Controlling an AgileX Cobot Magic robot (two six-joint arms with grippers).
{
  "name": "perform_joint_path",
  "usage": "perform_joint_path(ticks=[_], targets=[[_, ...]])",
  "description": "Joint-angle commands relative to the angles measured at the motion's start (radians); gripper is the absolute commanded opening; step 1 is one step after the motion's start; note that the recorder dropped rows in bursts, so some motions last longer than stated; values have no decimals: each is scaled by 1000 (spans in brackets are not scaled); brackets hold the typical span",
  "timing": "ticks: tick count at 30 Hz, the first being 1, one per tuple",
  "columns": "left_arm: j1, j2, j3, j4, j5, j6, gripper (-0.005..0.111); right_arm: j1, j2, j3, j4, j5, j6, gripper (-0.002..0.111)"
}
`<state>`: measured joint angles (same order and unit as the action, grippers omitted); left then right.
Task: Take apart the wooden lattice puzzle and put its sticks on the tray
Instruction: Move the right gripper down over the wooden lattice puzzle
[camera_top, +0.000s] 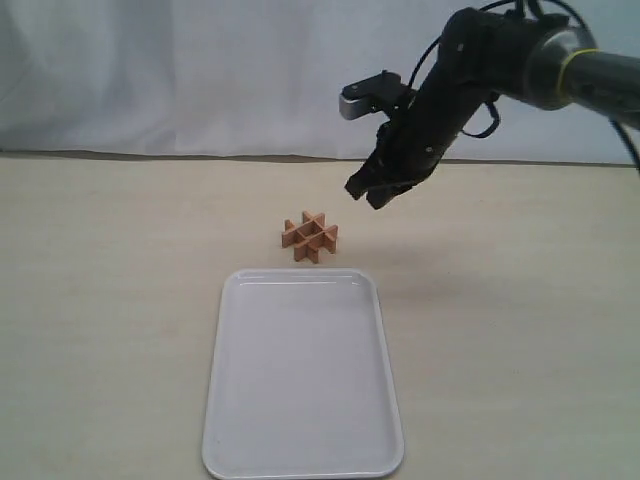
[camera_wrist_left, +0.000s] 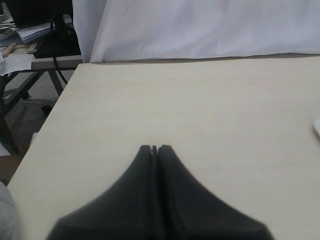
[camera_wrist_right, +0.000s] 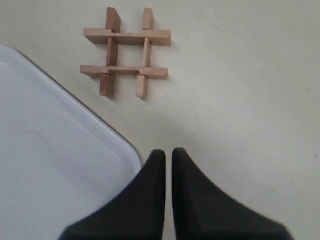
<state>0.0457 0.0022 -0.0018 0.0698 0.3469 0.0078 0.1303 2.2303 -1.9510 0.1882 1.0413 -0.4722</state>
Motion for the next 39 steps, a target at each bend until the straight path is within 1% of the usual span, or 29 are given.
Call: perform_joint_path(ticks=[1, 4, 8, 10, 13, 17, 23, 33, 39], targets=[[0, -2, 2, -1, -15, -1, 0, 20, 101, -103, -15, -8, -41, 6], [0, -2, 2, -1, -15, -1, 0, 37, 147, -154, -66, -29, -51, 17], [0, -2, 2, -1, -15, -1, 0, 64, 180, -197, -170, -18, -106, 36], [0, -2, 2, -1, -15, -1, 0, 78, 186, -199, -216, -20, -152, 41], [0, -2, 2, -1, -15, -1, 0, 93, 201, -199, -262, -33, -227, 42], [0, -2, 2, -1, -15, -1, 0, 114, 228, -199, -329, -76, -263, 43], [0, -2, 2, -1, -15, -1, 0, 127, 249, -199, -352, -82, -397, 43], [0, -2, 2, -1, -15, -1, 0, 142, 254, -199, -329, -95, -687, 43], [0, -2, 2, -1, -15, -1, 0, 144, 258, -199, -307, -130, -775, 42]])
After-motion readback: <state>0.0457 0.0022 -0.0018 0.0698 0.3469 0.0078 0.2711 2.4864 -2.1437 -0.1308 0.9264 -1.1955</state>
